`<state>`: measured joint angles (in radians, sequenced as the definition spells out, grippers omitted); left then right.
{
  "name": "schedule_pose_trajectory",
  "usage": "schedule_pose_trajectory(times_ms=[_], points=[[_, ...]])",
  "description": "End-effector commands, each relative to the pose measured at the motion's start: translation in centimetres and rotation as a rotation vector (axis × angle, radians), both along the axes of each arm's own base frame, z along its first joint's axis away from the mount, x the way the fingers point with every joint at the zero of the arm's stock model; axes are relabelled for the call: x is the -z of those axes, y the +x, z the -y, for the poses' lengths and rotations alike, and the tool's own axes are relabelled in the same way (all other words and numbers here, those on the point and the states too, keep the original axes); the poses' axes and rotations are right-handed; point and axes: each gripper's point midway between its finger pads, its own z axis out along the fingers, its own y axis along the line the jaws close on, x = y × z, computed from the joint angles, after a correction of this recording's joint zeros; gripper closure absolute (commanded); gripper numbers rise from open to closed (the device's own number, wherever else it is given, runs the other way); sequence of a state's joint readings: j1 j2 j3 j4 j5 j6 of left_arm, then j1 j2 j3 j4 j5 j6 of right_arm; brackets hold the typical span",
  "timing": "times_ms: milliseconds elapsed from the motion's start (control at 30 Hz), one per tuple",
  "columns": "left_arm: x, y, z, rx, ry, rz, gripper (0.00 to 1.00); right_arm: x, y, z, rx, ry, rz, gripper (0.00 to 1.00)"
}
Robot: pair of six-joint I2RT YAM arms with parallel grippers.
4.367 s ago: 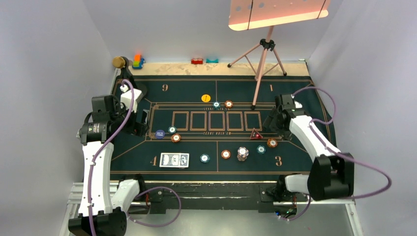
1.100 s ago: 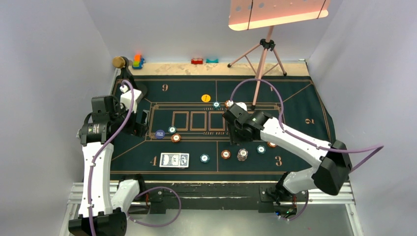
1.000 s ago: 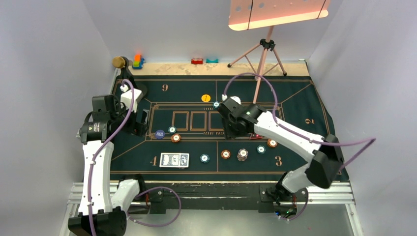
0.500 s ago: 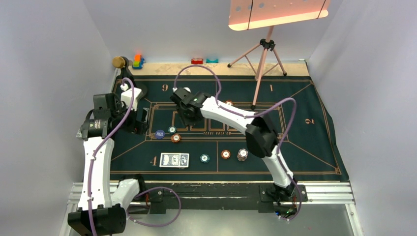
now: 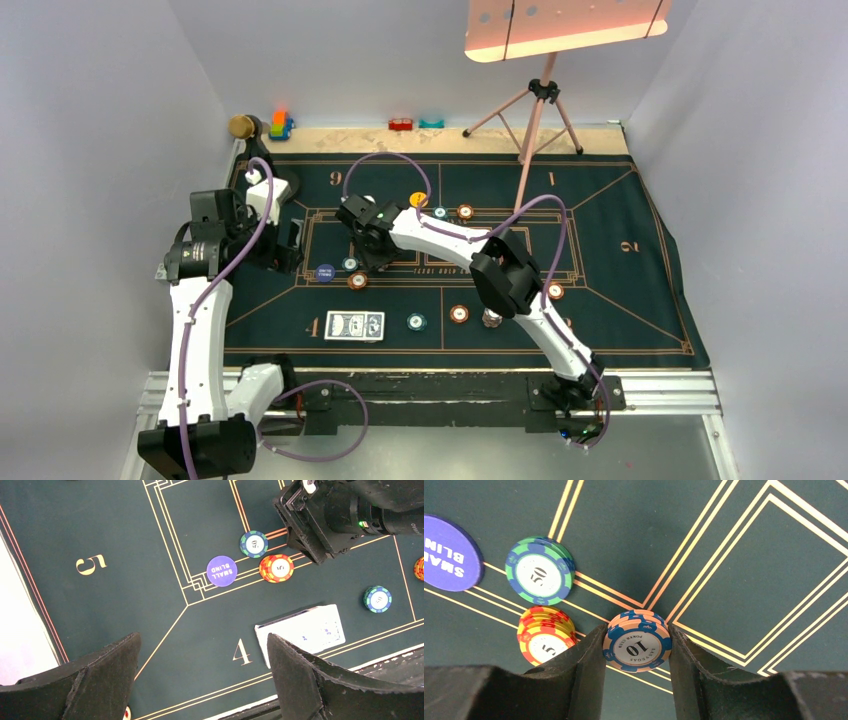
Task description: Distribute texas hold em gaming equipment
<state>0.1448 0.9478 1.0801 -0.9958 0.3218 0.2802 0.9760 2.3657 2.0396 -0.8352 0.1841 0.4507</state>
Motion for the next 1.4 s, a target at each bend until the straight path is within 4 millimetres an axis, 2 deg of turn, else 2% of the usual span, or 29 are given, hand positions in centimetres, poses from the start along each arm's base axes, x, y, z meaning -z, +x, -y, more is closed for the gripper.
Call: schedule_pose_trajectory(times_ms=[0,67,100,133,300,333,500,633,767,1000,1133,1267,1367], points=[[-0.8,0.2,0.1,0.002,-0.011,0.038,0.0,-2.2,0.7,-2.4,-0.018,0.1,0.034,0.99],[-0.7,0.2,0.1,0.002,-0.008,0.038,0.0,-1.8,0.4,-2.5,-0.019,0.104,0.021,0.99],[-0.7,0.2,0.1,0.003,-0.008,0.035,0.0,-2.1,0.9,-3.5,-0.023,0.145,0.043,0.98],[-0.7,0.2,0.1,0.004,-0.008,0.037,0.0,-1.7,0.2,-2.6,-0.022,0.111,0.016,0.98],[-0.8,0.2,0.1,0.004,-0.006,0.04,0.0,-0.8,-0.1,-2.2,-0.021,0.094,-0.001,0.95],[-0.7,0.1,0.1,0.003,-0.006,0.037,0.0,-0.8,-0.1,-2.2,-0.022,0.096,-0.002,0.93],[-0.8,0.0,0.0,0.001,-0.004,0.039,0.0,-0.6,-0.3,-2.2,-0.029,0.095,-0.012,0.7],[-0.8,0.0,0.0,0.0,-0.002,0.039,0.0,-0.8,-0.3,-2.2,-0.04,0.093,-0.01,0.62],[-0.8,0.0,0.0,-0.002,-0.001,0.042,0.0,-1.0,-0.4,-2.1,-0.05,0.085,-0.01,0.48],[-1.0,-0.1,0.0,-0.002,0.002,0.046,0.0,-1.3,-0.2,-1.7,-0.055,0.072,0.001,0.37],[-0.9,-0.1,-0.1,-0.004,0.004,0.045,0.0,-2.9,0.5,-1.2,-0.04,0.067,0.046,0.37],[-0.9,0.0,-0.1,-0.004,0.005,0.044,0.0,-7.4,2.2,0.0,-0.002,0.106,0.116,0.37],[-0.9,0.0,-0.1,-0.004,0.003,0.046,0.0,-10.7,3.2,2.0,0.036,0.121,0.159,0.36]])
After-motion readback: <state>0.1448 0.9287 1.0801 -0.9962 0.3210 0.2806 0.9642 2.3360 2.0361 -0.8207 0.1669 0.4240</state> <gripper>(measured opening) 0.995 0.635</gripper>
